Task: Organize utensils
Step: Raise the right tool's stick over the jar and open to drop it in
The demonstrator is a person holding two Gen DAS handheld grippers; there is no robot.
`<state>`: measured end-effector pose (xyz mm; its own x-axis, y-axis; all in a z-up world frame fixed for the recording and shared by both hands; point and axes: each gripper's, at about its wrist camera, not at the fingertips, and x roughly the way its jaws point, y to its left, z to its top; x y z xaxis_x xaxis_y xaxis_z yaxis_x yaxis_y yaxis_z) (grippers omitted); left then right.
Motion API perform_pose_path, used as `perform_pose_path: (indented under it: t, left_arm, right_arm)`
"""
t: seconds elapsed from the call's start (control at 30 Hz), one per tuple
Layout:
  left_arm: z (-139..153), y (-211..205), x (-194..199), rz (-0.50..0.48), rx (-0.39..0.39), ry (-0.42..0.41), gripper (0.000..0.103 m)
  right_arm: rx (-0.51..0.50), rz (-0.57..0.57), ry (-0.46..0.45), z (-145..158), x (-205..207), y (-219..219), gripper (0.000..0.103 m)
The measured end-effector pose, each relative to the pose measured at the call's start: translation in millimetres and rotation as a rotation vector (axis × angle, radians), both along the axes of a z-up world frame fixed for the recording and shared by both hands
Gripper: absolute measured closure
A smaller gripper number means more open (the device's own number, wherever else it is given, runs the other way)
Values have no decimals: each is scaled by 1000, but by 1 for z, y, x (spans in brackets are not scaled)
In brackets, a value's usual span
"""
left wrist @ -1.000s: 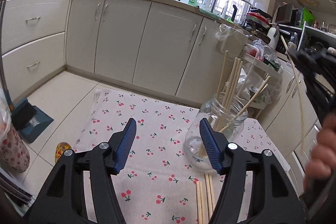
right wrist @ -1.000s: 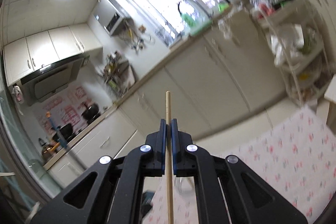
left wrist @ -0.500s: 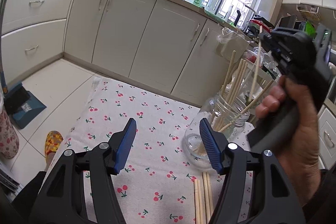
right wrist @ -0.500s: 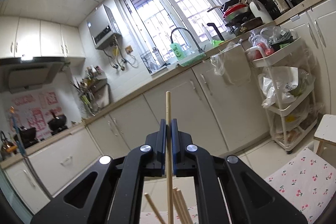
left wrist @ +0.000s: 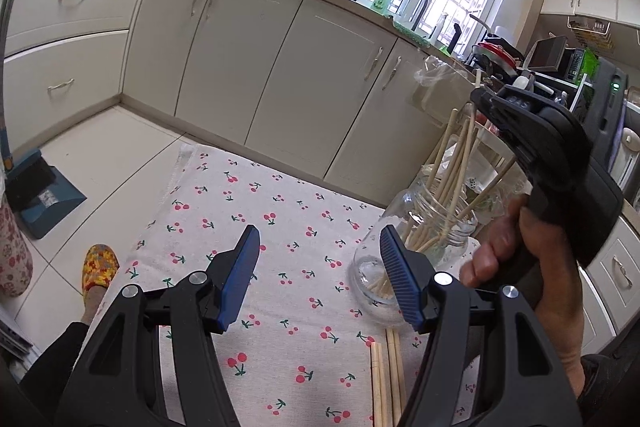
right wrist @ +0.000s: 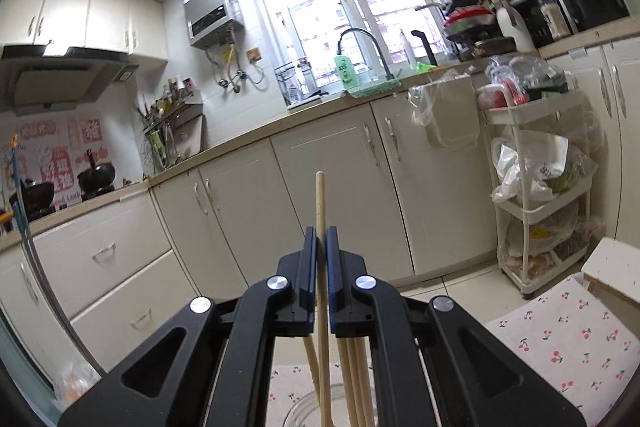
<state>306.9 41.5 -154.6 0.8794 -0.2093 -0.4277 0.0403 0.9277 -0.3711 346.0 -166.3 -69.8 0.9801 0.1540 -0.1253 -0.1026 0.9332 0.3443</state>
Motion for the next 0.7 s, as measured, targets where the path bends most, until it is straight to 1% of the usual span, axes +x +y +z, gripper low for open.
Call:
perform_pose_path:
  t: [0.2, 0.37, 0.47, 0.53, 0.6, 0.7]
  left_arm:
    - [0, -3, 1, 1, 12, 10, 44]
    - [1, -6, 0, -6, 25, 23, 43]
    - [1, -9, -2, -11, 35, 36, 43]
    - [2, -10, -5, -13, 42, 40, 43]
    - [4, -10, -9, -18, 50, 45, 42]
    - [6, -12, -13, -30, 73, 69, 42]
  right_arm:
    - [-34, 23, 4, -2, -8, -1, 97]
    - [-101, 46, 2, -3, -27, 4, 96]
    - [-120, 55, 14, -4, -34, 4, 83]
    - [-133, 65, 32, -6, -40, 3, 82]
    - [-140, 71, 45, -6, -47, 1, 73]
    - [-132, 68, 60, -2, -68, -11, 68]
